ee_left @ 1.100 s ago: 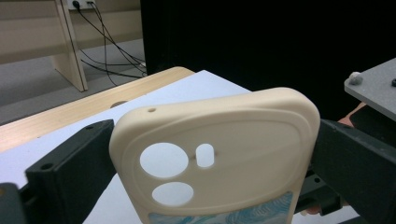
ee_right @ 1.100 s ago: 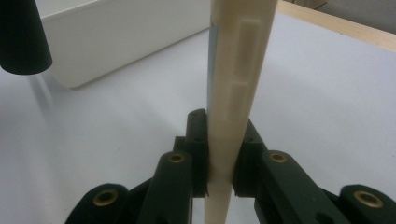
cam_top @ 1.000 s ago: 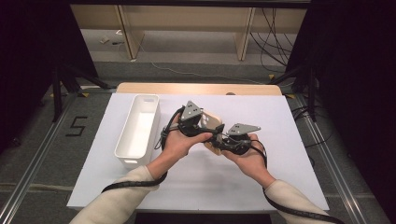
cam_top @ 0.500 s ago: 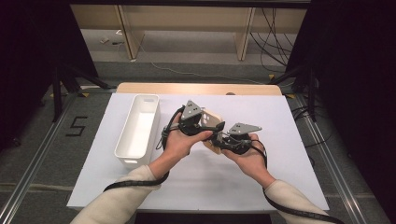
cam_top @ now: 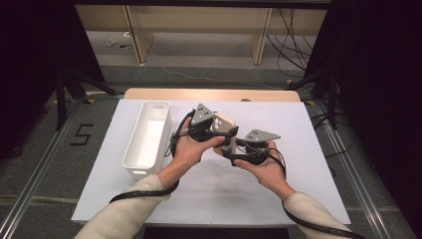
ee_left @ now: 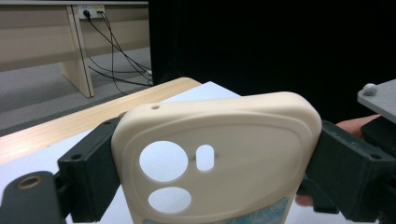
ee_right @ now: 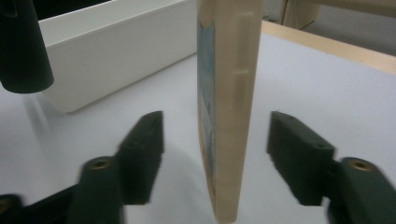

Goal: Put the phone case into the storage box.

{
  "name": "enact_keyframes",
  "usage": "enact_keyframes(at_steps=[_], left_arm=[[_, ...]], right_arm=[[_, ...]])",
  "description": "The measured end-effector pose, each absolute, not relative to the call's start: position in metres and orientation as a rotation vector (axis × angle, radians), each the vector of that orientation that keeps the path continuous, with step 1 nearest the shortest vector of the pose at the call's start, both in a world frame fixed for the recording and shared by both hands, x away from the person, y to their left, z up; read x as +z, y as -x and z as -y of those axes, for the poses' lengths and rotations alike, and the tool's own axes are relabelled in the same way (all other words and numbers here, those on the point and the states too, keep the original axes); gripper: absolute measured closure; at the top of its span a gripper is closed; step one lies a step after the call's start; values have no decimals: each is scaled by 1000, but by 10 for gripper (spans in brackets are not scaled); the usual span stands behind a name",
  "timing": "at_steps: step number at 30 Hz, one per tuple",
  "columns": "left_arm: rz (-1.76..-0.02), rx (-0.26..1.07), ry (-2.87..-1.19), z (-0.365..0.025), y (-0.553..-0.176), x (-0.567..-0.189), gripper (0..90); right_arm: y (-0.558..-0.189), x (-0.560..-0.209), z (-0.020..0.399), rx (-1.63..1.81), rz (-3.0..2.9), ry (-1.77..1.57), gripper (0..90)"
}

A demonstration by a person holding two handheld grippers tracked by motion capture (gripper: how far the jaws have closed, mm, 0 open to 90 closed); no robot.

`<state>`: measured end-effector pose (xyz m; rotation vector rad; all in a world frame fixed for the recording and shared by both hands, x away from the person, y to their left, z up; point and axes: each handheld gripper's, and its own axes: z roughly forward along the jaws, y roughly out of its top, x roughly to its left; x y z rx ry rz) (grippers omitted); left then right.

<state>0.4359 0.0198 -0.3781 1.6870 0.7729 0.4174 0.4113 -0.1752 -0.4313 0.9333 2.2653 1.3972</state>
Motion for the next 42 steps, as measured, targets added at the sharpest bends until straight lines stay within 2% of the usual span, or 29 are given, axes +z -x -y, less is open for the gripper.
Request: enact_keyframes(at_steps=[2, 8, 42], left_arm=[[-771, 427, -1686, -22, -437, -377, 111], [-775, 440, -1684, -27, -439, -375, 112], [-805, 499, -1666, -57, -443, -363, 112]], right_arm=[[-411, -432, 176, 1411, -2270, -914, 189], [-409, -432, 182, 1435, -2284, -869, 127], [-390, -424, 215, 1496, -2218, -817, 101]])
